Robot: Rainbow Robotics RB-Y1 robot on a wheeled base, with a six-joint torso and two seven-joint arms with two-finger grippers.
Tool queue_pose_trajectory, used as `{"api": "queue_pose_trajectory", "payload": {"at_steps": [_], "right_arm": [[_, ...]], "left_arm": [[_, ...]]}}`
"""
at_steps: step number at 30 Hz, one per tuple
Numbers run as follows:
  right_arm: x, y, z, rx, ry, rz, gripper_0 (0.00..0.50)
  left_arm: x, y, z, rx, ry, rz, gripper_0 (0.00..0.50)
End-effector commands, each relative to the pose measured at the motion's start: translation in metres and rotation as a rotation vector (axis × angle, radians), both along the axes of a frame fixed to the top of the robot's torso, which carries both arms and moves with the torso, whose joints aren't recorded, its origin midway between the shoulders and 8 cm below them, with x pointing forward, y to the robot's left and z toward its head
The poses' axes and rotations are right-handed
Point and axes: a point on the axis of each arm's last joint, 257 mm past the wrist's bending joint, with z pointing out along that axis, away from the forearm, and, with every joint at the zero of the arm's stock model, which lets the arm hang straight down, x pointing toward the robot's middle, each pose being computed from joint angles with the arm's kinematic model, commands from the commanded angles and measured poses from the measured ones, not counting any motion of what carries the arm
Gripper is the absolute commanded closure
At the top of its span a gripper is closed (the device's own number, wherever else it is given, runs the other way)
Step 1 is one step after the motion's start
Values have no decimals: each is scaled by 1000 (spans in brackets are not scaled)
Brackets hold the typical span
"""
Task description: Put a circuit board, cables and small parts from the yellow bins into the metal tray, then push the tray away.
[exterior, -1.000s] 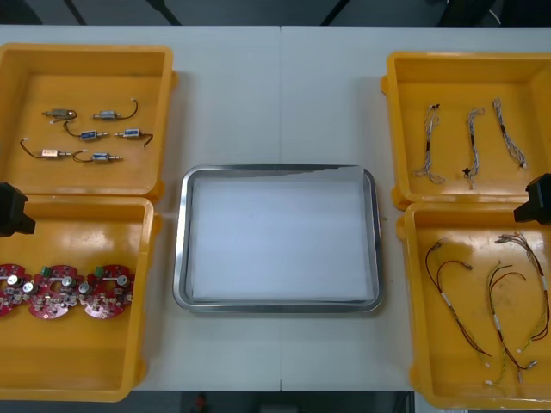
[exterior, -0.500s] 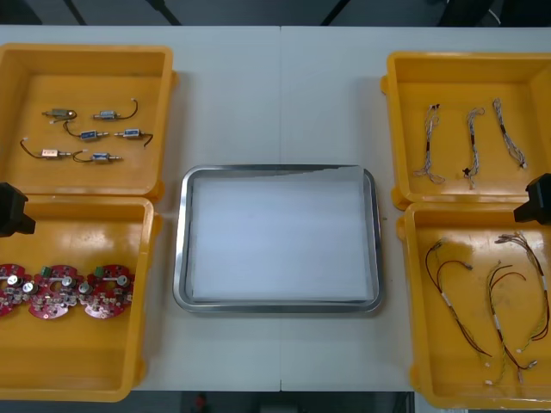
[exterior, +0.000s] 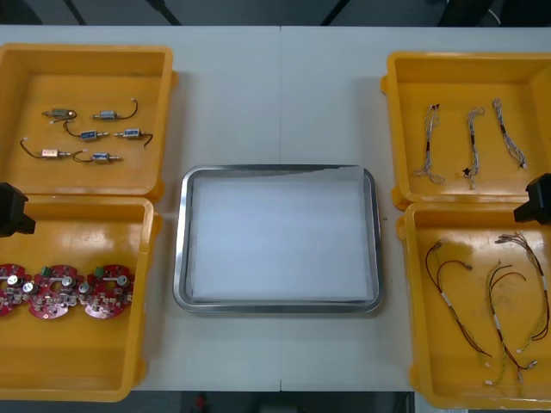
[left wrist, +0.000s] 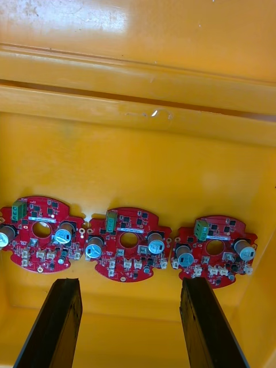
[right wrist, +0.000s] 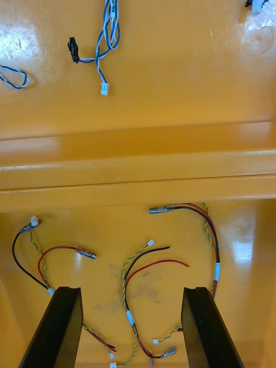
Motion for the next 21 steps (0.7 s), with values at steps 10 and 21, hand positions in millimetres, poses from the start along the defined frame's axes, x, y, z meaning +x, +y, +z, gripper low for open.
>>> {"api": "queue_pose_trajectory", "payload": {"at_steps": [10,21], "right_arm": [[1,-8,5,-7,-16,-14,0],[1,-8,5,-7,-16,-14,0]], "left_arm": [[1,12,13,86,-14,-90,0],[1,12,13,86,-14,-90,0]]}}
